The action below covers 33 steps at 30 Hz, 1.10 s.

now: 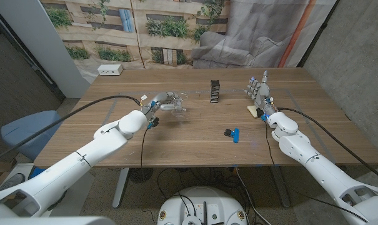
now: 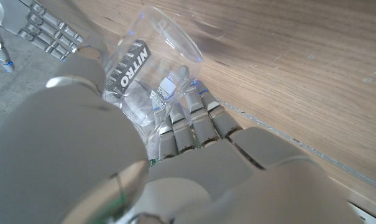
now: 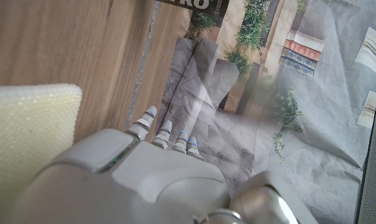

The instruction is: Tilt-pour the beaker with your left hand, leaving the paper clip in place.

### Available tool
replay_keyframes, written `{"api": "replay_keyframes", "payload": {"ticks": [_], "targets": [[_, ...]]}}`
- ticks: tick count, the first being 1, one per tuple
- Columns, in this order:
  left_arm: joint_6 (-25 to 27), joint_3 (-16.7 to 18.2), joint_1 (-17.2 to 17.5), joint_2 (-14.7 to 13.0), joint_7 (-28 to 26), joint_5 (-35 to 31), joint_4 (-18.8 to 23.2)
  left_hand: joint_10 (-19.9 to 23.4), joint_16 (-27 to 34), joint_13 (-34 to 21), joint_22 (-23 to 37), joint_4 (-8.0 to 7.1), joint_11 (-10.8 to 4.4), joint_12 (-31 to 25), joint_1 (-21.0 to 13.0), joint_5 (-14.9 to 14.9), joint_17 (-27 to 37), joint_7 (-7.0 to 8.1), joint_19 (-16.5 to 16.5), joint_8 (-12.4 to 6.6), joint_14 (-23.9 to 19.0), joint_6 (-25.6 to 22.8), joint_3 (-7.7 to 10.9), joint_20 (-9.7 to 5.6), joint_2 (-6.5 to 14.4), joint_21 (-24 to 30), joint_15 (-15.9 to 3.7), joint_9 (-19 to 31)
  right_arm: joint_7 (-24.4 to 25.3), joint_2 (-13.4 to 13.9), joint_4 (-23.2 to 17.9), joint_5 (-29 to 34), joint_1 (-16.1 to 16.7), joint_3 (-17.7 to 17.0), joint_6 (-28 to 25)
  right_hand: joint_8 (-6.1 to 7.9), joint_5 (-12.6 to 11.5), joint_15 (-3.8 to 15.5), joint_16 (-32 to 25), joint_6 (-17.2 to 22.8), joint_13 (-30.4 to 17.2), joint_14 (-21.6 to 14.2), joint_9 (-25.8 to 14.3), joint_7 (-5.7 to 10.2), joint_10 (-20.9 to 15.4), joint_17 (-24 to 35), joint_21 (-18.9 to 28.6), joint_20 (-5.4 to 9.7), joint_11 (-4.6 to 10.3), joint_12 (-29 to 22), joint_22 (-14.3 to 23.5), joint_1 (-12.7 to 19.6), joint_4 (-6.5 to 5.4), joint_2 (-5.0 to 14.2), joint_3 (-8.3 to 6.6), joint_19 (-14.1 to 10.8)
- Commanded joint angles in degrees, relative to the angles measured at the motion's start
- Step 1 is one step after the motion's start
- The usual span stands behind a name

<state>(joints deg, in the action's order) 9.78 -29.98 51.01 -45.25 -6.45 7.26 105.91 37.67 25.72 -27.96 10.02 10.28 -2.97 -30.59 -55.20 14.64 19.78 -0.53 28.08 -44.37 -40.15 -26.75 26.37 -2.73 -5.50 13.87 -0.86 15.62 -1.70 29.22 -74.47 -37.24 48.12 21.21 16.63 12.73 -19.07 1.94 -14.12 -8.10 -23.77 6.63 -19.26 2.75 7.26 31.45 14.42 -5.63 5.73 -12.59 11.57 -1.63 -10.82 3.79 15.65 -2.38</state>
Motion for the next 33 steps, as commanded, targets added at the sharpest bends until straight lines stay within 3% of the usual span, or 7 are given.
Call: {"api": "replay_keyframes", "payload": {"ticks": [1, 22, 26, 33], "targets": [[12.35, -0.70, -0.51, -1.53, -2.34, -2.10, 5.55, 7.22, 0.23, -2.00, 0.33, -0.21, -6.11, -1.17, -5.83, 0.51, 0.22, 1.57, 1.08, -5.16, -3.94, -4.14, 0.55, -1.17, 9.90, 0.67, -12.27, -0.03, 0.03, 0.02, -0.11, 0.00, 0.02, -0.01, -0.07, 0.31, -0.35, 1.23, -0.17, -0.31, -0.28, 0.21, -0.09, 0.04, 0.53, 0.33, 0.41, -0.37, -0.16, -0.35, 0.26, 0.37, 0.02, 4.91, 0.40, -0.05], [26.76, -6.62, -8.16, -4.78, 5.10, -5.07, 11.43, 8.38, 0.17, -2.19, 0.42, -0.43, -5.41, -1.00, -5.47, 0.96, 0.05, 0.37, 1.84, -5.71, -5.83, -5.15, 0.34, -0.63, 10.13, 0.75, -11.91, -0.57, 0.03, 0.03, -0.13, -0.01, 0.03, -0.02, -0.09, 0.31, -0.35, 1.23, -0.17, -0.31, -0.28, 0.21, -0.09, 0.04, 0.53, 0.33, 0.41, -0.37, -0.16, -0.35, 0.26, 0.37, 0.02, 4.91, 0.40, -0.05], [28.95, -6.34, -8.33, -4.68, 4.80, -4.63, 12.10, 9.08, 0.17, -2.20, 0.46, -0.42, -5.50, -1.06, -5.41, 1.06, -0.04, 0.22, 2.26, -6.10, -6.45, -5.99, 0.36, -0.76, 10.25, 0.88, -11.83, -0.70, 0.03, 0.03, -0.13, -0.01, 0.02, -0.02, -0.10, 0.31, -0.35, 1.23, -0.17, -0.31, -0.28, 0.21, -0.09, 0.04, 0.53, 0.33, 0.41, -0.37, -0.16, -0.35, 0.26, 0.37, 0.02, 4.91, 0.40, -0.05], [37.05, -6.64, -9.15, -4.65, 2.58, -5.34, 14.82, 9.75, 0.14, -2.31, 0.51, -0.22, -5.27, -1.12, -5.76, 1.21, 0.05, 0.30, 2.60, -6.38, -6.76, -6.49, 0.45, -0.66, 10.49, 0.97, -11.68, -0.85, 0.02, 0.02, -0.12, -0.01, 0.02, -0.02, -0.09, 0.31, -0.35, 1.23, -0.17, -0.31, -0.28, 0.21, -0.09, 0.04, 0.53, 0.33, 0.41, -0.37, -0.16, -0.35, 0.26, 0.37, 0.02, 4.91, 0.40, -0.05]]}}
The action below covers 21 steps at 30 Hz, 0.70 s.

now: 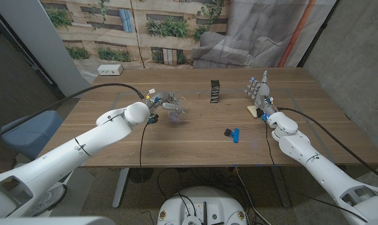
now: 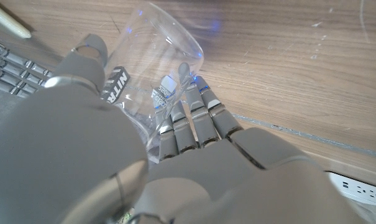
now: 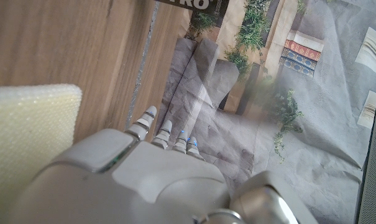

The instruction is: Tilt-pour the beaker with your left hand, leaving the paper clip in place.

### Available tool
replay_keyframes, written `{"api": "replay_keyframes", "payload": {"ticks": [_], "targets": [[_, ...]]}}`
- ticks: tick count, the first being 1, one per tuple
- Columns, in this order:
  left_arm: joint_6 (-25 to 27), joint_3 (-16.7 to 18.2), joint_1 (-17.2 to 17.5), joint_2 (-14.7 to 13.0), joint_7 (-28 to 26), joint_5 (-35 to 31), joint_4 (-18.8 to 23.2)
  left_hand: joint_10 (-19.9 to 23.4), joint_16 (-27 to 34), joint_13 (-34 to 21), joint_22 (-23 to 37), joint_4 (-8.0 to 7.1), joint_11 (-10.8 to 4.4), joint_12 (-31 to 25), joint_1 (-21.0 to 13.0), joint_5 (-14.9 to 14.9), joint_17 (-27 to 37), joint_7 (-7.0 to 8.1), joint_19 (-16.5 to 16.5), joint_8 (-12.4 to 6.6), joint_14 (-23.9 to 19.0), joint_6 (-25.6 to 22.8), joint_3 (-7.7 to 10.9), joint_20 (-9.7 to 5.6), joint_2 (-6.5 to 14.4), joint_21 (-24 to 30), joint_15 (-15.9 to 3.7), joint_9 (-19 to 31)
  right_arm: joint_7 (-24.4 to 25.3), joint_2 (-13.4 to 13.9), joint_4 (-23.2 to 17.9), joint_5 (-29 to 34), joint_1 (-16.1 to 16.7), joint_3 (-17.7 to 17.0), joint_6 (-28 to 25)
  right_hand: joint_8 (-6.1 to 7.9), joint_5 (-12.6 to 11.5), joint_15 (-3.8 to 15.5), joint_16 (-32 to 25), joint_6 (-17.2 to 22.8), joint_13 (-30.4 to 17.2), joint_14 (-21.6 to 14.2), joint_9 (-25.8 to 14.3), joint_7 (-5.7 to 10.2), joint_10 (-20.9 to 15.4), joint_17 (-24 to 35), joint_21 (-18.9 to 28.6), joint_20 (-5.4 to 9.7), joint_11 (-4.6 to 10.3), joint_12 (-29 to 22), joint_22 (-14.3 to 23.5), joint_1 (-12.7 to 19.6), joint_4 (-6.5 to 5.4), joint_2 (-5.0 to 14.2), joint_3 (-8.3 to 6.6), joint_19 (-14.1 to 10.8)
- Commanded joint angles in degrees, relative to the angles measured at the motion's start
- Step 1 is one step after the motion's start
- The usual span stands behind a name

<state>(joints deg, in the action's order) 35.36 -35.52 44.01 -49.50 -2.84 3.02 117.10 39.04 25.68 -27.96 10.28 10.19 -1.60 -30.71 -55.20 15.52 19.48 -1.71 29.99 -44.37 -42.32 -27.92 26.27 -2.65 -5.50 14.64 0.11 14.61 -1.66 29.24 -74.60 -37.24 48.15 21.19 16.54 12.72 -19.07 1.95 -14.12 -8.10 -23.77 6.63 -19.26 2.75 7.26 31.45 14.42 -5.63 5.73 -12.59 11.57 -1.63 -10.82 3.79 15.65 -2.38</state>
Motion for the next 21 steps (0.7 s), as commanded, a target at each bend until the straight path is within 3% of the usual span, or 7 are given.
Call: {"api": "replay_keyframes", "payload": {"ticks": [1, 4, 9, 21], "targets": [[12.74, -1.63, -2.70, -0.60, -0.90, -1.48, 4.05, 8.58, 0.24, -2.34, 0.25, -0.16, -6.53, -1.04, -5.75, 0.32, 0.46, 1.44, 0.64, -6.61, -4.61, -5.84, 0.47, -0.66, 10.55, 0.18, -12.48, 0.13, -0.01, 0.00, 0.01, -0.01, -0.01, 0.00, 0.01, 0.32, -0.35, 1.22, -0.17, -0.31, -0.28, 0.21, -0.09, 0.05, 0.53, 0.33, 0.41, -0.37, -0.16, -0.35, 0.26, 0.37, 0.02, 4.91, 0.40, -0.05], [15.57, -2.77, -3.48, -1.08, -1.65, -2.76, 5.20, 8.93, 0.35, -2.38, 0.27, -0.23, -6.60, -1.09, -5.64, 0.33, 0.46, 1.36, 0.81, -6.83, -5.10, -6.30, 0.42, -0.53, 10.60, 0.23, -12.34, 0.08, -0.01, 0.00, 0.01, -0.01, -0.01, 0.00, 0.01, 0.32, -0.35, 1.22, -0.17, -0.31, -0.28, 0.21, -0.09, 0.05, 0.53, 0.33, 0.41, -0.37, -0.16, -0.35, 0.26, 0.37, 0.02, 4.91, 0.40, -0.05], [20.17, -1.71, -3.57, -1.04, -1.35, -0.08, 6.18, 9.34, 0.22, -2.49, 0.28, -0.48, -6.09, -1.14, -5.22, 0.36, 0.35, 0.98, 0.98, -6.97, -5.44, -6.55, 0.38, -0.45, 10.75, 0.28, -12.23, -0.01, 0.01, 0.00, -0.01, 0.00, 0.01, 0.00, 0.01, 0.32, -0.35, 1.22, -0.17, -0.31, -0.28, 0.21, -0.09, 0.05, 0.53, 0.33, 0.41, -0.37, -0.16, -0.35, 0.26, 0.37, 0.02, 4.91, 0.40, -0.05], [25.71, -2.30, -5.41, -1.58, -1.20, 4.71, 6.81, 9.98, 0.05, -2.60, 0.33, -0.40, -6.05, -1.06, -4.97, 0.47, 0.21, 0.83, 1.59, -7.42, -6.10, -7.43, 0.43, -0.40, 10.88, 0.47, -12.10, -0.21, -0.05, -0.03, 0.11, 0.00, -0.03, 0.01, 0.07, 0.32, -0.35, 1.22, -0.17, -0.31, -0.28, 0.21, -0.09, 0.05, 0.53, 0.33, 0.41, -0.37, -0.16, -0.35, 0.26, 0.37, 0.02, 4.91, 0.40, -0.05]]}}
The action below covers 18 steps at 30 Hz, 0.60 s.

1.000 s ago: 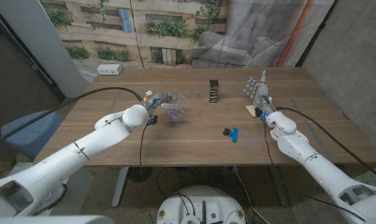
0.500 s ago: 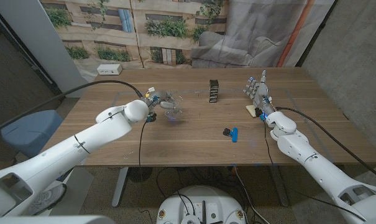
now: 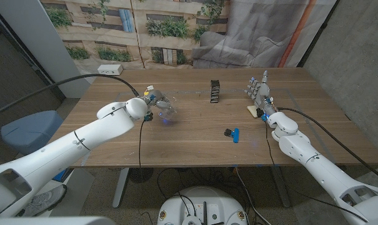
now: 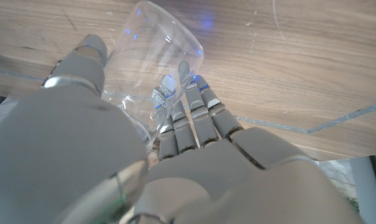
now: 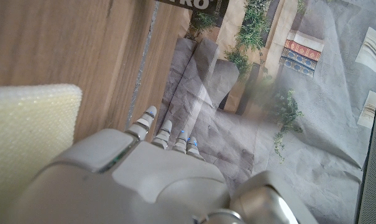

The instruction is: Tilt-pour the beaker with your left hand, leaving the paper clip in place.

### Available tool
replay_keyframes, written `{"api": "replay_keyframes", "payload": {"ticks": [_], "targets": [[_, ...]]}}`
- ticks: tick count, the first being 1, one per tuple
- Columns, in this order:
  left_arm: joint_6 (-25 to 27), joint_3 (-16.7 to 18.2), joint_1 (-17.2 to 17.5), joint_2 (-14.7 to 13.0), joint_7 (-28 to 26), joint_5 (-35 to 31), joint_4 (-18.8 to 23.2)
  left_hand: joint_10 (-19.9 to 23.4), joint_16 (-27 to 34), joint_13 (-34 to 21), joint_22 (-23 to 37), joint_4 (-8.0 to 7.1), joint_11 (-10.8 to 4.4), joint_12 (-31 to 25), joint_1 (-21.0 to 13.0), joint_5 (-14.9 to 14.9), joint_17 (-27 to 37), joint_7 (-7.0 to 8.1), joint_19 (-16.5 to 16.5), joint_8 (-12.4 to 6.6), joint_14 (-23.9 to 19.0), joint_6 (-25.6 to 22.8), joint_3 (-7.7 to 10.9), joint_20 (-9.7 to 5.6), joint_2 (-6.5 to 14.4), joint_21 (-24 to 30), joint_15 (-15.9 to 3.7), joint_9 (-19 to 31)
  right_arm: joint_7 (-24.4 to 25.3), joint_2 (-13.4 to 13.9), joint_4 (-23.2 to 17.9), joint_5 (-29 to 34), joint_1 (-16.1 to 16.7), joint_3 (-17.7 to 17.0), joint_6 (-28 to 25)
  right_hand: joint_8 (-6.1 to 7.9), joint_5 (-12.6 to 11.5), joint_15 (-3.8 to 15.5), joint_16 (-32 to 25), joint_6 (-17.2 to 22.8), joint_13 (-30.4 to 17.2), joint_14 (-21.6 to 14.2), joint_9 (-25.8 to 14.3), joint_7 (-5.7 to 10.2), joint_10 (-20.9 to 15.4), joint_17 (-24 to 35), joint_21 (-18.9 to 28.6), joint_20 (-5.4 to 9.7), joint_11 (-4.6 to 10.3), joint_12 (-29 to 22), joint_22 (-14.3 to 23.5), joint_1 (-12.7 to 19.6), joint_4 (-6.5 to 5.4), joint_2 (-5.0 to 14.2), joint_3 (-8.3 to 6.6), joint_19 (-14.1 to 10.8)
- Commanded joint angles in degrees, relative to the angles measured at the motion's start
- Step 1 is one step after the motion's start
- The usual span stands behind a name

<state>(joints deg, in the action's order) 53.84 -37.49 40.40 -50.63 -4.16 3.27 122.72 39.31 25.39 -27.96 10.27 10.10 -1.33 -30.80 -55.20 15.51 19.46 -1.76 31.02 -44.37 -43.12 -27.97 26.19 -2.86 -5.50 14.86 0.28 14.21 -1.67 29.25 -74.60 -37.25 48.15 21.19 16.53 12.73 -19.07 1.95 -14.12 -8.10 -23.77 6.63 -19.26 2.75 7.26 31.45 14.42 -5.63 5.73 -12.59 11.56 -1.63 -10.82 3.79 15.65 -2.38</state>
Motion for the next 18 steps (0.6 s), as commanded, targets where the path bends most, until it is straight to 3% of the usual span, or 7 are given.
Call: {"api": "replay_keyframes", "payload": {"ticks": [1, 5, 18], "targets": [[8.37, 0.13, -2.03, -0.07, 0.55, 5.75, 1.06, 9.74, 0.34, -2.59, 0.34, -0.39, -6.36, -0.95, -4.88, 0.48, 0.25, 0.91, 0.56, -7.40, -5.32, -7.30, 0.50, -0.15, 10.96, 0.24, -12.24, 0.18, -0.05, -0.04, 0.11, 0.01, -0.03, 0.02, 0.08, 0.32, -0.35, 1.23, -0.17, -0.31, -0.28, 0.21, -0.09, 0.04, 0.53, 0.33, 0.41, -0.37, -0.16, -0.35, 0.26, 0.37, 0.02, 4.91, 0.40, -0.05], [9.81, 0.06, -3.00, 0.06, 0.73, 8.10, 0.77, 9.77, 0.19, -2.66, 0.35, -0.49, -6.13, -0.88, -4.65, 0.52, 0.19, 0.88, 0.60, -7.46, -5.36, -7.38, 0.51, -0.09, 11.07, 0.25, -12.21, 0.12, -0.05, -0.04, 0.12, 0.01, -0.03, 0.02, 0.08, 0.32, -0.35, 1.23, -0.17, -0.31, -0.28, 0.21, -0.09, 0.04, 0.53, 0.33, 0.41, -0.37, -0.16, -0.35, 0.26, 0.37, 0.02, 4.91, 0.40, -0.05], [12.48, -6.75, -10.87, -1.48, 3.95, 9.71, -0.34, 10.07, 0.04, -2.92, 0.40, -0.37, -6.04, -0.74, -4.42, 0.62, 0.25, 0.87, 0.72, -7.61, -5.67, -7.48, 0.53, -0.12, 11.34, 0.27, -12.11, -0.08, -0.04, -0.04, 0.11, 0.01, -0.01, 0.01, 0.10, 0.32, -0.35, 1.23, -0.17, -0.31, -0.28, 0.21, -0.09, 0.04, 0.53, 0.33, 0.41, -0.37, -0.16, -0.35, 0.26, 0.37, 0.02, 4.91, 0.40, -0.05]]}}
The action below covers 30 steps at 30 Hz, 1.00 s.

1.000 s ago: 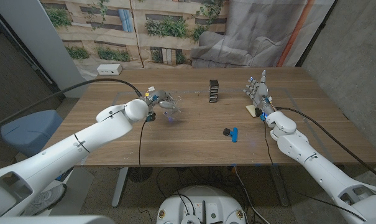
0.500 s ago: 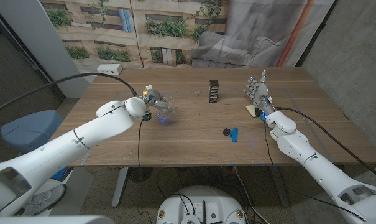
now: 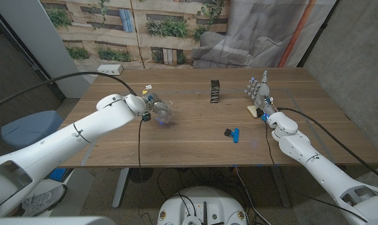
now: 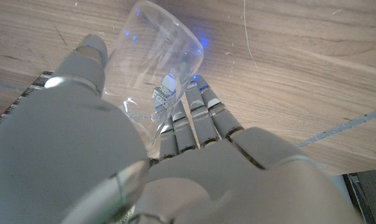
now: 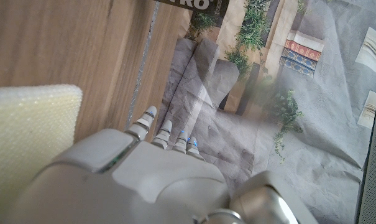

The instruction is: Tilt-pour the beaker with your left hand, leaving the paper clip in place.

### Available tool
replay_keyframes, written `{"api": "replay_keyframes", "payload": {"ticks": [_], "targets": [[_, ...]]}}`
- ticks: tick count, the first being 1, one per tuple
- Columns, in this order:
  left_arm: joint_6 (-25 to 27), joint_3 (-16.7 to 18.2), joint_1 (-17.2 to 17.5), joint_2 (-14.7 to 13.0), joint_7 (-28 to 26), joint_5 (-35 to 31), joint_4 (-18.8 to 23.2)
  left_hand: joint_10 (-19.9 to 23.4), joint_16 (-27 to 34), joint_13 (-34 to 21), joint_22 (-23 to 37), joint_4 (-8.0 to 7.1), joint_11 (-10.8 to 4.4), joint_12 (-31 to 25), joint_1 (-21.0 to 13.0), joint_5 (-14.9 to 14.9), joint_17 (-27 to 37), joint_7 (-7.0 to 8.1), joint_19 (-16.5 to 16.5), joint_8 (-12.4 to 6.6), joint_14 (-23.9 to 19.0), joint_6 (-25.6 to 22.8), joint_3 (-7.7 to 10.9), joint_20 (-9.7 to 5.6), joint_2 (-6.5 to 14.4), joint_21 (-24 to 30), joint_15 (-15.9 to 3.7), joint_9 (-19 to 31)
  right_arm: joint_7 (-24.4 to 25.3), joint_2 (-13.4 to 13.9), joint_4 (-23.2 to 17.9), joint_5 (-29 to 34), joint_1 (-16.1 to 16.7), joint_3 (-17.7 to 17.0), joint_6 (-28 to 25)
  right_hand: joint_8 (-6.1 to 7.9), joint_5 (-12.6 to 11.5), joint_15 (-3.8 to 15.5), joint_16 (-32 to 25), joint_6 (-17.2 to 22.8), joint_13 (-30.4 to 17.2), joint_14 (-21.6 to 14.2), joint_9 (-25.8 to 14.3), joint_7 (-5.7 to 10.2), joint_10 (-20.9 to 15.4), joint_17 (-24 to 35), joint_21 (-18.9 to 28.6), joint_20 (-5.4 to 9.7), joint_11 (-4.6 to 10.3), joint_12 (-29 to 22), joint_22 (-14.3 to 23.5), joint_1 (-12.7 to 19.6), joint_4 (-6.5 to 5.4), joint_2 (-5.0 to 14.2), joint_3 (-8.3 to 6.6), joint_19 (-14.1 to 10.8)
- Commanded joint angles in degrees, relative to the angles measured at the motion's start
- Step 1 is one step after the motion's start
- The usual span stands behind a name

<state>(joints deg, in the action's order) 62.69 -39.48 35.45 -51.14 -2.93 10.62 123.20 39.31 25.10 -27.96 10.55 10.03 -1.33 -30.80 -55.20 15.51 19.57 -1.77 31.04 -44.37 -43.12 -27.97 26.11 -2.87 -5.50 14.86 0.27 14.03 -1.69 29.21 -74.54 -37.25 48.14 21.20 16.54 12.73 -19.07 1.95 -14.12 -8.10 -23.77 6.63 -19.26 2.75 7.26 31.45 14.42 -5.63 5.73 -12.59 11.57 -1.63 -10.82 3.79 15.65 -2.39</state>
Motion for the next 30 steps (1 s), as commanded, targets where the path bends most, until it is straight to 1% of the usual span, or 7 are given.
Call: {"api": "replay_keyframes", "payload": {"ticks": [1, 5, 10, 15, 20, 25, 30], "targets": [[3.98, -5.98, -7.05, -1.11, 3.12, 1.84, -0.89, 10.03, 0.36, -2.94, 0.11, -0.26, -6.04, -0.71, -4.44, 0.64, 0.17, 0.92, 0.71, -7.61, -5.75, -7.45, 0.61, -0.10, 11.35, 0.27, -12.08, 0.09, -0.02, 0.00, 0.05, 0.00, 0.00, 0.00, 0.09, 0.32, -0.35, 1.23, -0.17, -0.31, -0.28, 0.21, -0.09, 0.04, 0.53, 0.33, 0.41, -0.37, -0.16, -0.35, 0.26, 0.37, 0.02, 4.91, 0.40, -0.05], [4.62, -8.25, -9.38, -1.42, 4.27, 1.32, -1.11, 10.15, 0.36, -3.01, 0.13, -0.35, -5.98, -0.69, -4.25, 0.65, 0.23, 0.74, 0.76, -7.69, -5.83, -7.60, 0.55, -0.10, 11.43, 0.28, -11.98, 0.05, -0.02, 0.00, 0.06, 0.00, 0.00, 0.00, 0.09, 0.32, -0.35, 1.23, -0.17, -0.31, -0.28, 0.21, -0.09, 0.04, 0.53, 0.33, 0.41, -0.37, -0.16, -0.35, 0.26, 0.37, 0.02, 4.91, 0.40, -0.05], [3.66, -12.56, -13.12, -2.20, 6.97, -0.82, -1.48, 10.66, 0.52, -3.13, 0.15, -0.50, -5.80, -0.79, -3.93, 0.68, 0.29, 0.67, 1.06, -7.80, -6.42, -7.78, 0.49, 0.10, 11.59, 0.39, -12.01, -0.03, -0.03, 0.00, 0.08, 0.01, -0.01, 0.00, 0.10, 0.32, -0.35, 1.23, -0.17, -0.31, -0.28, 0.21, -0.09, 0.04, 0.53, 0.33, 0.41, -0.37, -0.16, -0.35, 0.26, 0.37, 0.02, 4.91, 0.40, -0.05], [4.35, -16.37, -16.13, -1.68, 9.42, -2.82, -1.83, 11.38, 0.59, -3.29, 0.18, -0.51, -5.92, -0.93, -3.56, 0.75, 0.10, 0.51, 1.88, -8.06, -7.47, -8.37, 0.57, 0.20, 11.64, 0.71, -12.12, -0.14, -0.02, 0.01, 0.04, 0.01, 0.01, 0.00, 0.08, 0.32, -0.35, 1.23, -0.17, -0.31, -0.28, 0.21, -0.09, 0.04, 0.53, 0.33, 0.41, -0.37, -0.16, -0.35, 0.26, 0.37, 0.02, 4.91, 0.40, -0.05], [4.56, -18.57, -17.74, -1.83, 11.04, -4.24, -1.80, 11.68, 0.55, -3.42, 0.20, -0.42, -5.93, -0.94, -3.46, 0.81, 0.11, 0.53, 2.25, -8.09, -7.66, -8.38, 0.61, 0.19, 11.68, 0.85, -12.18, -0.22, -0.01, 0.01, 0.04, 0.01, 0.01, 0.00, 0.08, 0.32, -0.35, 1.23, -0.17, -0.31, -0.28, 0.21, -0.09, 0.04, 0.53, 0.33, 0.41, -0.37, -0.16, -0.35, 0.26, 0.37, 0.02, 4.91, 0.40, -0.05], [6.02, -21.68, -20.71, -2.62, 13.78, -6.41, -1.67, 11.99, 0.56, -3.55, 0.22, -0.40, -5.94, -0.95, -3.32, 0.86, 0.16, 0.42, 2.53, -8.27, -7.94, -8.80, 0.63, 0.06, 11.77, 0.96, -12.26, -0.29, -0.03, 0.00, 0.09, 0.01, -0.02, 0.00, 0.09, 0.32, -0.35, 1.23, -0.17, -0.31, -0.28, 0.21, -0.09, 0.04, 0.53, 0.33, 0.41, -0.37, -0.16, -0.35, 0.26, 0.37, 0.02, 4.91, 0.40, -0.05], [7.42, -23.24, -22.49, -2.49, 15.07, -7.66, -2.27, 12.22, 0.60, -3.67, 0.23, -0.55, -5.98, -0.93, -2.91, 0.86, 0.22, 0.36, 2.86, -8.34, -8.23, -8.93, 0.55, 0.14, 11.86, 1.09, -12.35, -0.37, -0.04, -0.01, 0.11, 0.01, -0.03, 0.00, 0.10, 0.32, -0.35, 1.23, -0.17, -0.31, -0.28, 0.21, -0.09, 0.04, 0.53, 0.33, 0.41, -0.37, -0.16, -0.35, 0.26, 0.37, 0.02, 4.91, 0.40, -0.05]]}}
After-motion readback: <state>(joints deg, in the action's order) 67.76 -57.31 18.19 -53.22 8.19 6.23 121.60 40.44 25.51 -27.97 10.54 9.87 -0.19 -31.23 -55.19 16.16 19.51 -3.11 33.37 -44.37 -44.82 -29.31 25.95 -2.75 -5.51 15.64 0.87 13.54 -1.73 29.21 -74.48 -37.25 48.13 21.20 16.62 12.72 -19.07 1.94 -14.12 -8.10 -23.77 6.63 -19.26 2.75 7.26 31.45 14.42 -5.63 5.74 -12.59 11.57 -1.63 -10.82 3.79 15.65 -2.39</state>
